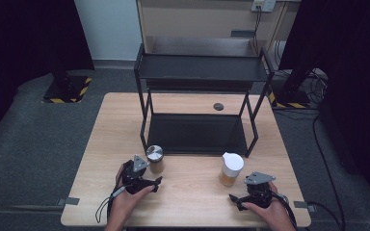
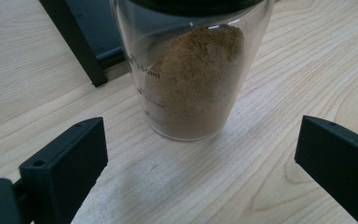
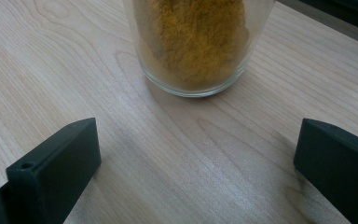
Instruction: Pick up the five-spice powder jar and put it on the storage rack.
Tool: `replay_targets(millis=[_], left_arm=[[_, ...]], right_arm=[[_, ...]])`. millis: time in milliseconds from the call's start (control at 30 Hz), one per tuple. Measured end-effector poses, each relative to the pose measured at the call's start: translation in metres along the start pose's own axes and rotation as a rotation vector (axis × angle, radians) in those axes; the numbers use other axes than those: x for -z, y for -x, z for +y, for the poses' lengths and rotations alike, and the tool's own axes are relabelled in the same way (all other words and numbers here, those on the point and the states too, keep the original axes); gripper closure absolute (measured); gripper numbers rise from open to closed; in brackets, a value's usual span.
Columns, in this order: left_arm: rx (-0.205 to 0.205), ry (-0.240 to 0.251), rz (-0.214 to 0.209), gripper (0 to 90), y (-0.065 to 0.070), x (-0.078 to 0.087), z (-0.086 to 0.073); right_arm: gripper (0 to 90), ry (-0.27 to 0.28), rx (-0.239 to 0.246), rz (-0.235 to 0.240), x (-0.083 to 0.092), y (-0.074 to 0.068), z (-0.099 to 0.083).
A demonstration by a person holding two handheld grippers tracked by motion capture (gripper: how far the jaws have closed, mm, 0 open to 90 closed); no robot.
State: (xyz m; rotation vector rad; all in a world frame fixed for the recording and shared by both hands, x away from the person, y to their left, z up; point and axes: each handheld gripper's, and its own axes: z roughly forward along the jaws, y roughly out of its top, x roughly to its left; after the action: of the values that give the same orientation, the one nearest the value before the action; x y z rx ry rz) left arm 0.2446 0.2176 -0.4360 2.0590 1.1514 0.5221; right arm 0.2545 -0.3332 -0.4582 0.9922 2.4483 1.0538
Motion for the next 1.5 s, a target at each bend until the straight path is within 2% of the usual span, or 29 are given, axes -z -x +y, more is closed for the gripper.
replay_targets(millis=[100, 133, 200, 233, 267, 367, 533, 1100, 1500], left_arm=[[0.005, 0.011, 0.000, 1.3, 0.000, -0.001, 0.000], [-0.020, 0.041, -0.018, 1.3, -0.004, -0.004, -0.003], [-0.007, 0.039, -0.019, 1.3, -0.004, -0.004, -0.003], [0.011, 0.023, -0.006, 1.3, -0.001, -0.003, -0.001], [-0.003, 0.037, -0.016, 1.4, -0.003, -0.005, -0.002], [0.015, 0.023, 0.002, 1.5, 0.001, -0.005, 0.001], [0.026, 0.034, 0.012, 2.0, 0.002, -0.008, 0.001], [0.025, 0.059, 0.037, 4.3, 0.006, -0.019, 0.008], [0.027, 0.067, 0.029, 7.8, 0.004, -0.022, 0.010]], right_arm=[[1.4, 0.000, 0.000, 0.000, 0.000, 0.000, 0.000], [1.4, 0.000, 0.000, 0.000, 0.000, 0.000, 0.000], [1.4, 0.000, 0.000, 0.000, 0.000, 0.000, 0.000], [1.4, 0.000, 0.000, 0.000, 0.000, 0.000, 0.000], [1.4, 0.000, 0.000, 0.000, 0.000, 0.000, 0.000], [1.4, 0.000, 0.000, 0.000, 0.000, 0.000, 0.000], [1.4, 0.000, 0.000, 0.000, 0.000, 0.000, 0.000], [1.3, 0.000, -0.003, -0.003, 0.000, -0.001, 0.000], [1.3, 0.000, -0.005, -0.005, 0.000, -0.001, 0.000]])
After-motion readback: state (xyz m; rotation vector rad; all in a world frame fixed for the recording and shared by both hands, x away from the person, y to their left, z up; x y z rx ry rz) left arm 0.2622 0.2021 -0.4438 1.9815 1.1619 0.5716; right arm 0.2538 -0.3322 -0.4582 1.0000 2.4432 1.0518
